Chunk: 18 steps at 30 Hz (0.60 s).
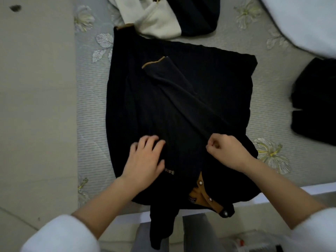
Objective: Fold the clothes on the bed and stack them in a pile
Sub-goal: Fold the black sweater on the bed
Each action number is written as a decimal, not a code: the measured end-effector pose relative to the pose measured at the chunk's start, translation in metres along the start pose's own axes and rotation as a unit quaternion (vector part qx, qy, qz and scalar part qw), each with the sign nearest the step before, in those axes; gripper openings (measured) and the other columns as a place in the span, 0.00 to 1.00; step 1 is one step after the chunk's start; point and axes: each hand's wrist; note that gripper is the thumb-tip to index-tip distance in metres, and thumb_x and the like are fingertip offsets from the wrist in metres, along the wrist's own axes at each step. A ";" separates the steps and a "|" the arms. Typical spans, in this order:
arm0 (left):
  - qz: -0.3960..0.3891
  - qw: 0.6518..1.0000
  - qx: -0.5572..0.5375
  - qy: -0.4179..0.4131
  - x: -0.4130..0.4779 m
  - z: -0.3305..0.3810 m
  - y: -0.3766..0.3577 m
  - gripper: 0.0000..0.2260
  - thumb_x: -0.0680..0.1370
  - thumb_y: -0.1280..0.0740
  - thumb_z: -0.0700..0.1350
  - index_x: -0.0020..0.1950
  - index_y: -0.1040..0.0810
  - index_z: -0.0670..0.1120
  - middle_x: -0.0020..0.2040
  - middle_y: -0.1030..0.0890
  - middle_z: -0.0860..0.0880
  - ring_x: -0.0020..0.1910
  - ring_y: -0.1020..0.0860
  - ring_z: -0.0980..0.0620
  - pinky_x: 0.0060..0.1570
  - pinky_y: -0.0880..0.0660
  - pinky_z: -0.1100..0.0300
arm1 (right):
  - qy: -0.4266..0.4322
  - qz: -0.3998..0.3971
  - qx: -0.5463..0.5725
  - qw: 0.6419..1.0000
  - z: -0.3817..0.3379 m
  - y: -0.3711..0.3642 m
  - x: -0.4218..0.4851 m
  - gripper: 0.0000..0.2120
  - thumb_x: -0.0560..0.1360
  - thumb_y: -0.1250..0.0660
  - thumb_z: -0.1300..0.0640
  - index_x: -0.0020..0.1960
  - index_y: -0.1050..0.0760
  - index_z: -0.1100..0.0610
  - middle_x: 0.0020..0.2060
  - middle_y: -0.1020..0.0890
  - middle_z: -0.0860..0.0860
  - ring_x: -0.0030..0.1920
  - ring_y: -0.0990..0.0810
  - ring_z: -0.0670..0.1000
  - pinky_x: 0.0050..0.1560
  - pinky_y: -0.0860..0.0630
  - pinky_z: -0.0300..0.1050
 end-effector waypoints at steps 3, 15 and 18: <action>-0.036 0.989 0.120 0.073 0.006 -0.015 0.003 0.28 0.75 0.37 0.56 0.73 0.35 0.47 0.69 0.31 0.47 0.71 0.37 0.45 0.67 0.45 0.41 | -0.014 -0.060 0.000 0.998 -0.016 -0.004 0.012 0.09 0.73 0.33 0.45 0.43 0.27 0.50 0.36 0.20 0.47 0.39 0.21 0.48 0.41 0.23 0.46; -0.223 0.932 0.172 0.226 0.010 -0.072 0.036 0.11 0.77 0.40 0.57 0.49 0.24 0.53 0.50 0.20 0.53 0.57 0.28 0.51 0.57 0.36 0.52 | -0.028 -0.187 -0.130 0.973 -0.042 -0.015 0.030 0.14 0.76 0.35 0.43 0.49 0.28 0.55 0.45 0.22 0.50 0.45 0.23 0.50 0.38 0.28 0.41; -0.275 0.931 0.103 0.219 0.027 -0.074 0.047 0.14 0.75 0.38 0.59 0.51 0.25 0.51 0.46 0.24 0.52 0.49 0.26 0.51 0.42 0.32 0.59 | -0.041 -0.219 -0.070 0.972 -0.045 -0.003 0.043 0.15 0.75 0.33 0.44 0.44 0.23 0.56 0.40 0.19 0.50 0.40 0.21 0.48 0.34 0.28 0.39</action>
Point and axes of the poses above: each hand's wrist, its own x-axis towards the middle knuckle, its own y-axis out of the back of the hand, z = x × y
